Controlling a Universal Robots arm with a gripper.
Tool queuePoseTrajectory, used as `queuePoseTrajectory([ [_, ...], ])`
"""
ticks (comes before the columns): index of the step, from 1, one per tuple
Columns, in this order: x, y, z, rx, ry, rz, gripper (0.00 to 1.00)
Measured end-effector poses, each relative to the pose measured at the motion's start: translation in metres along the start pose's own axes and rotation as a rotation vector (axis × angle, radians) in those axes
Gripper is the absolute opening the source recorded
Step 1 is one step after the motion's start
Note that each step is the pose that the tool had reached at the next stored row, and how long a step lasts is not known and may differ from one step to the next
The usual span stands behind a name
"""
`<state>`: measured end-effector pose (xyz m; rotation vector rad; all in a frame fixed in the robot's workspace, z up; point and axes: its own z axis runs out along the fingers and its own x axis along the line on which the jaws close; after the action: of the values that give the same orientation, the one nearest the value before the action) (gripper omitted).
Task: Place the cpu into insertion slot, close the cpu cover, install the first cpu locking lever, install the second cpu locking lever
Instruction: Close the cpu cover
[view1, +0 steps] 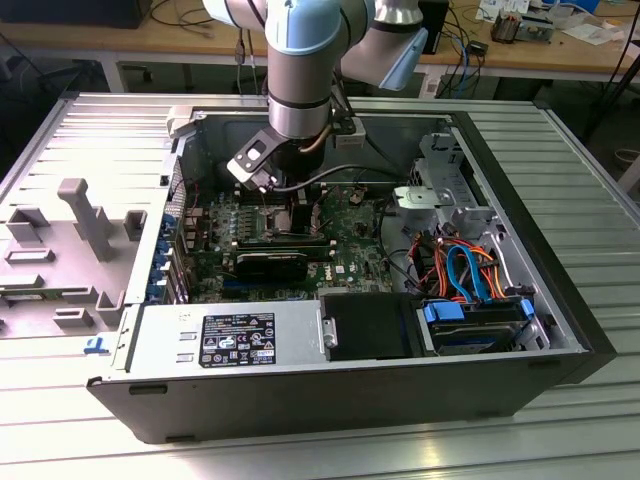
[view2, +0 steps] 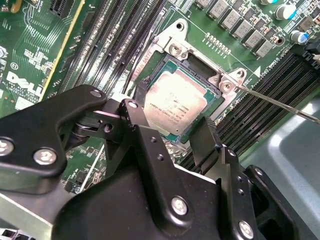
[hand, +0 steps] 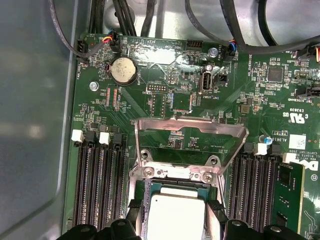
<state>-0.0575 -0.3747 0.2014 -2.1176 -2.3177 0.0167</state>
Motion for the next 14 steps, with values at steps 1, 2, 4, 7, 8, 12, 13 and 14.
queuePoseTrajectory([
  [1,0.0000,0.0000,0.0000,0.0000,0.0000,0.000,0.62],
  [2,0.0000,0.0000,0.0000,0.0000,0.0000,0.000,0.62],
  [4,-0.0003,-0.0001,-0.0006,0.0000,0.0000,0.000,0.62],
  [7,-0.0004,-0.0001,-0.0050,0.0000,0.0000,0.000,0.62],
  [8,-0.0004,-0.0001,-0.0059,-0.0001,0.0000,0.000,0.62],
  [12,-0.0016,0.0006,-0.0059,0.0012,0.0003,0.000,0.62],
  [13,-0.0025,0.0069,-0.0033,0.0086,0.0008,0.000,0.62],
  [14,-0.0025,0.0070,-0.0029,0.0090,0.0009,0.000,0.62],
])
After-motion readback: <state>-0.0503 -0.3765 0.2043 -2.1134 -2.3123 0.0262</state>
